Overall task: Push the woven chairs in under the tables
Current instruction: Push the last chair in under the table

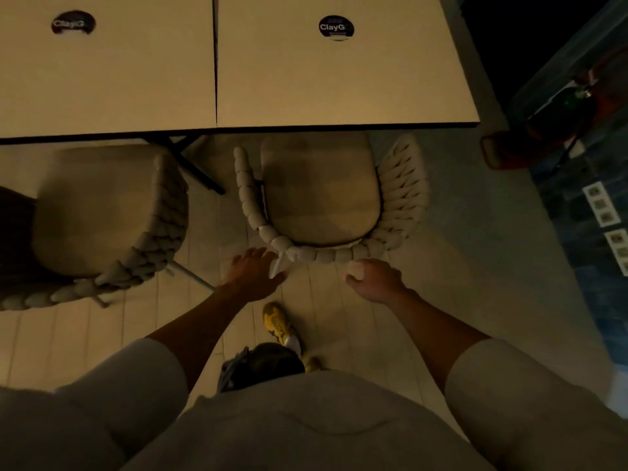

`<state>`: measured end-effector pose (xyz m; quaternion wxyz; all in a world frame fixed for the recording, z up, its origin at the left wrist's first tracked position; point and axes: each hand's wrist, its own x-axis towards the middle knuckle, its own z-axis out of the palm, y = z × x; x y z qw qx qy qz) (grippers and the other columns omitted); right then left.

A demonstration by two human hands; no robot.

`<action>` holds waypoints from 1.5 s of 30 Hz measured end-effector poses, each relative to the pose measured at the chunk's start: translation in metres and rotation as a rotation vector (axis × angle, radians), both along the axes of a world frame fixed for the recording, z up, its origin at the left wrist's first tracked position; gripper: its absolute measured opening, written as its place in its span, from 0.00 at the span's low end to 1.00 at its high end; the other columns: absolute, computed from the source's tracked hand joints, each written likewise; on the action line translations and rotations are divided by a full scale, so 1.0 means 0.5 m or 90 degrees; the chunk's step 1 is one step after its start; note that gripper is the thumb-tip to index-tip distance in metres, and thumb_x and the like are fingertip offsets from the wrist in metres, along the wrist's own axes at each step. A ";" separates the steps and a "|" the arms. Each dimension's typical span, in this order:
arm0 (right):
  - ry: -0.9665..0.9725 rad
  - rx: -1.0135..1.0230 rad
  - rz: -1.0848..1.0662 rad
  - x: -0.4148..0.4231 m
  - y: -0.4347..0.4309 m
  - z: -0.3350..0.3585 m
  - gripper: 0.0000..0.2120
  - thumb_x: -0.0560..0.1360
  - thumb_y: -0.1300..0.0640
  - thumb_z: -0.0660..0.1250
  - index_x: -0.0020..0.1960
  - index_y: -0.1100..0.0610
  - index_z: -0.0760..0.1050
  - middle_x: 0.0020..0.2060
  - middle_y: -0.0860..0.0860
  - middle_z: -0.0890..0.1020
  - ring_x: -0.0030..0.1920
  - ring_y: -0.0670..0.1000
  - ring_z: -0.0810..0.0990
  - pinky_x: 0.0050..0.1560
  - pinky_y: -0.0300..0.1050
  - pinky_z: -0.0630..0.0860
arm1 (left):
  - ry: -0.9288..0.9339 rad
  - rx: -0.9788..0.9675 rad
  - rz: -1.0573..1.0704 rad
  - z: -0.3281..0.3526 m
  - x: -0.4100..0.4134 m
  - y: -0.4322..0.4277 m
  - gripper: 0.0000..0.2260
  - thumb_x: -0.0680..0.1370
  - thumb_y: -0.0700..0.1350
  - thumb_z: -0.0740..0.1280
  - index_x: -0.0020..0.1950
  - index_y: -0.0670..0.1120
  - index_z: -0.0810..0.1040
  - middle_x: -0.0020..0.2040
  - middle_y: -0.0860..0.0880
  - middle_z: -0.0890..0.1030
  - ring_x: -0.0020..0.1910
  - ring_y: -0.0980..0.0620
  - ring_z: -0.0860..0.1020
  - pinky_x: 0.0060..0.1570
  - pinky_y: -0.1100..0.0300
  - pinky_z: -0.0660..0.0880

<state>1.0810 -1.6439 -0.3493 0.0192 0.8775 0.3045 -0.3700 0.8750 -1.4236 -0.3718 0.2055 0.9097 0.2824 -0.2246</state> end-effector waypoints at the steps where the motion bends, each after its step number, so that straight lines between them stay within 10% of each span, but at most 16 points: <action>1: 0.000 -0.006 0.006 -0.011 -0.020 0.000 0.33 0.78 0.33 0.62 0.78 0.49 0.67 0.76 0.52 0.71 0.76 0.57 0.68 0.74 0.60 0.65 | 0.014 0.004 0.002 0.001 -0.015 -0.015 0.34 0.78 0.72 0.54 0.77 0.54 0.67 0.78 0.48 0.68 0.76 0.43 0.64 0.71 0.43 0.65; 29: 0.019 0.031 0.248 -0.398 0.119 0.058 0.28 0.81 0.36 0.61 0.75 0.49 0.71 0.75 0.53 0.72 0.73 0.59 0.71 0.71 0.60 0.68 | -0.011 0.059 0.267 0.067 -0.559 -0.061 0.30 0.80 0.70 0.56 0.74 0.52 0.72 0.76 0.50 0.71 0.77 0.44 0.65 0.73 0.41 0.63; 45: 0.072 0.133 0.042 -0.709 0.382 0.047 0.36 0.79 0.33 0.63 0.80 0.51 0.63 0.77 0.57 0.70 0.75 0.61 0.70 0.72 0.57 0.70 | -0.094 0.065 0.297 0.132 -0.852 0.255 0.29 0.80 0.66 0.62 0.74 0.49 0.72 0.71 0.47 0.76 0.71 0.43 0.72 0.66 0.44 0.69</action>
